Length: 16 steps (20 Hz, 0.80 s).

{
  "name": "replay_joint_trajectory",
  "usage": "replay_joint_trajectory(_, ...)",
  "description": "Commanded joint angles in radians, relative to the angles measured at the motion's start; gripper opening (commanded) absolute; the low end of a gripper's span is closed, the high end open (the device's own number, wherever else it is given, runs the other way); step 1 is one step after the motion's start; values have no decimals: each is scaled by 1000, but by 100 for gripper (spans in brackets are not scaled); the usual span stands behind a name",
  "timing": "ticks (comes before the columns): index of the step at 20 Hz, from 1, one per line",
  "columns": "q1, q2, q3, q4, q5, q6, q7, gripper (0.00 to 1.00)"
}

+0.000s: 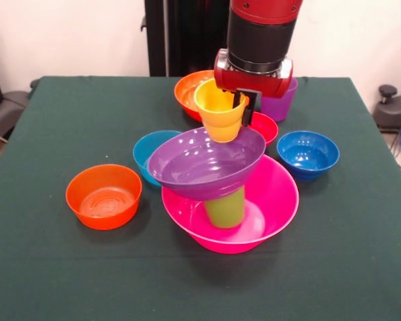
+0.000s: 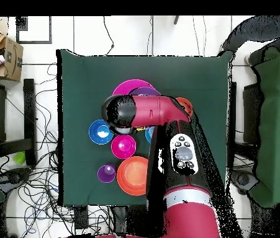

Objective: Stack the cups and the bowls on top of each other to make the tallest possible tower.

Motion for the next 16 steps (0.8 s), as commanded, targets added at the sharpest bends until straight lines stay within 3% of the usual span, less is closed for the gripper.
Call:
replay_joint_trajectory(1, 27, -2, 5, -20, 25, -13, 138, 0)
replay_joint_trajectory(11, 22, 7, 5, -85, 34, 35, 113, 0)
replay_joint_trajectory(16, 27, 32, 6, -93, 34, -3, 119, 0)
